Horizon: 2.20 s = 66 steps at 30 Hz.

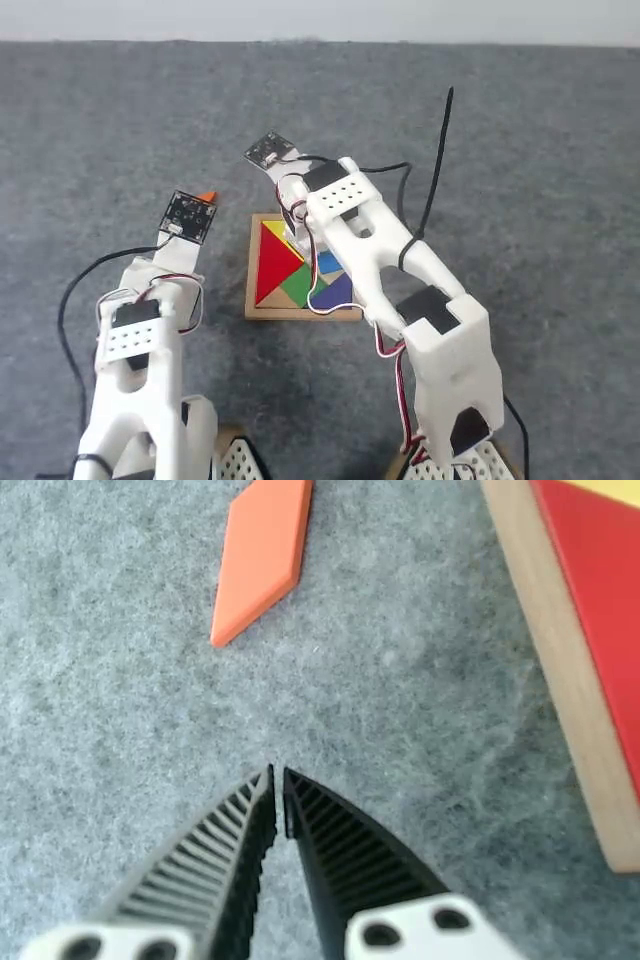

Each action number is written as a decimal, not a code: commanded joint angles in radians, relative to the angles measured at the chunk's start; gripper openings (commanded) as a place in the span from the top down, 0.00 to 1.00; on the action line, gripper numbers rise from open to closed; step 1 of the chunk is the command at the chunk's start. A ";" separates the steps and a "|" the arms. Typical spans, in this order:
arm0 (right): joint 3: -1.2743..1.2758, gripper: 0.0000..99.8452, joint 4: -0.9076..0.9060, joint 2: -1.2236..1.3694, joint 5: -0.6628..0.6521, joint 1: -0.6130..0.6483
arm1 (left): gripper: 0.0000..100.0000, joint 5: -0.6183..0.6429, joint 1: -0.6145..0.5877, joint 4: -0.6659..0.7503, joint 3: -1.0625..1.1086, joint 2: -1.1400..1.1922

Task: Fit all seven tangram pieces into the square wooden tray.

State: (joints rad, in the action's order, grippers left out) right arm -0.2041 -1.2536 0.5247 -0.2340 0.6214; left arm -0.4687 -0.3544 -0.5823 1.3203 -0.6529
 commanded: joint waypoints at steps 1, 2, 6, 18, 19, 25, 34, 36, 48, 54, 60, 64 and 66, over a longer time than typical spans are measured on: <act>-0.051 0.97 -0.027 -0.084 -0.028 -0.016 | 0.99 -0.012 -0.002 0.021 -0.008 -0.034; -0.051 0.97 -0.028 -0.084 -0.028 -0.016 | 0.99 -0.012 -0.002 0.021 -0.008 -0.034; -0.051 0.97 -0.030 -0.084 -0.028 -0.015 | 0.99 -0.012 -0.002 0.021 -0.008 -0.034; -0.055 0.97 -0.056 -0.091 -0.029 0.030 | 0.99 -0.012 -0.002 0.021 -0.008 -0.034; -0.055 0.97 -0.058 -0.093 -0.029 0.024 | 0.99 -0.012 -0.002 0.021 -0.008 -0.034; -0.055 0.97 -0.067 -0.120 -0.029 -0.001 | 0.99 -0.012 -0.002 0.021 -0.008 -0.034; -0.051 0.97 -0.171 -0.206 -0.029 -0.012 | 0.99 -0.012 -0.002 0.021 -0.008 -0.034; -0.051 0.97 -0.191 -0.208 -0.034 -0.013 | 0.99 -0.012 -0.002 0.021 -0.008 -0.034; -0.098 0.96 -0.231 -0.231 -0.109 -0.096 | 0.99 -0.012 0.000 0.021 -0.008 -0.034; -0.041 0.84 -0.314 -0.334 -0.368 -0.071 | 0.99 -0.012 0.000 0.021 -0.008 -0.034; 0.281 0.78 -0.151 -0.489 -0.526 0.030 | 0.99 -0.012 0.000 0.021 -0.008 -0.034; 0.509 0.75 0.031 -0.545 -0.554 0.099 | 0.99 -0.012 0.000 0.021 -0.008 -0.034; 0.562 0.74 0.107 -0.536 -0.554 0.107 | 0.98 -0.012 0.000 0.021 -0.008 -0.034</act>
State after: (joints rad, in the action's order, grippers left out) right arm 0.2961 -1.2566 0.0537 -0.7710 0.7104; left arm -0.4687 -0.3544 -0.5823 1.3203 -0.6529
